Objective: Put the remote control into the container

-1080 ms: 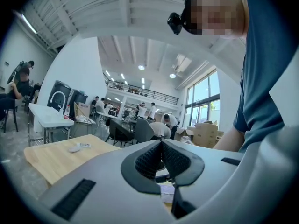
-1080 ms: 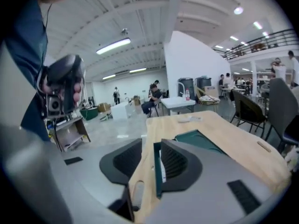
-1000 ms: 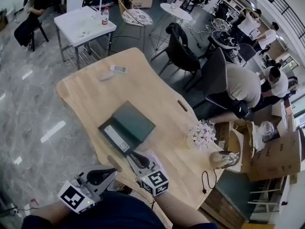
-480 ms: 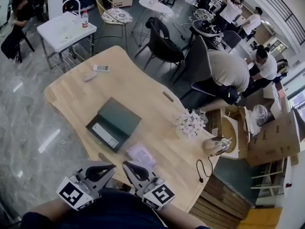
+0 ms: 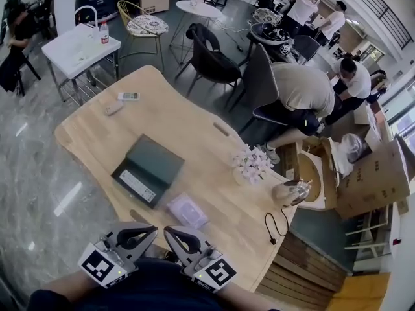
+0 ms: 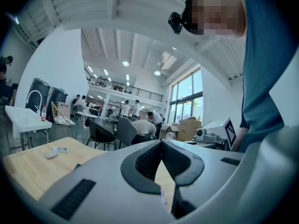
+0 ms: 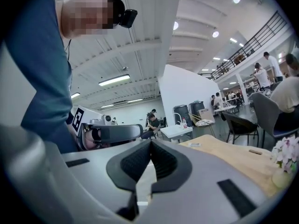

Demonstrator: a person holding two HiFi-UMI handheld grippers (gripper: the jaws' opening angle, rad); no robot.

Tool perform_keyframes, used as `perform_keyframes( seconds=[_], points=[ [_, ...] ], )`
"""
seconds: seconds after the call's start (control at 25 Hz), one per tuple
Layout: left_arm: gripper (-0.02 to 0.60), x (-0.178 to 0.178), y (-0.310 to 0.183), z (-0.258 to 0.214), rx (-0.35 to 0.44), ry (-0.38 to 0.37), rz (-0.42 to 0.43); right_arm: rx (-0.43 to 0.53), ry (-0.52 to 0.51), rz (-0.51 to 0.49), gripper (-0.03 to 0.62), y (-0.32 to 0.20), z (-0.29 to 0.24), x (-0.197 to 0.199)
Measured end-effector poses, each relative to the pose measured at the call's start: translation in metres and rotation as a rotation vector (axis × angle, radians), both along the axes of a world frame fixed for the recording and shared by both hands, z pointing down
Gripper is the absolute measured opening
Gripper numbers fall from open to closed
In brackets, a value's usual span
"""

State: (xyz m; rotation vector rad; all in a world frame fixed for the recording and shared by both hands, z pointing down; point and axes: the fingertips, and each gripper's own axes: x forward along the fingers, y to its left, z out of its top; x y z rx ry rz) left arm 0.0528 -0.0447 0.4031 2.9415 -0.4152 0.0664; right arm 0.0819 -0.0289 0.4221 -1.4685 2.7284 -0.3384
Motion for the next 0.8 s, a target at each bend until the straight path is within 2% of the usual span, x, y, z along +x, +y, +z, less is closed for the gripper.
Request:
perform_keyframes(
  seconds=[0.32, 0.48, 0.8],
  points=[
    [0.091, 0.008, 0.009, -0.003, 0.003, -0.022, 0.009, 0.003, -0.012, -0.013, 0.017, 0.006, -0.004, 0.005],
    [0.092, 0.007, 0.014, -0.002, -0.003, -0.056, 0.023, 0.000, -0.020, -0.022, 0.017, 0.007, -0.004, 0.001],
    [0.092, 0.005, 0.020, -0.003, 0.006, -0.052, 0.018, -0.001, -0.022, -0.033, 0.017, 0.012, -0.003, -0.003]
  ],
)
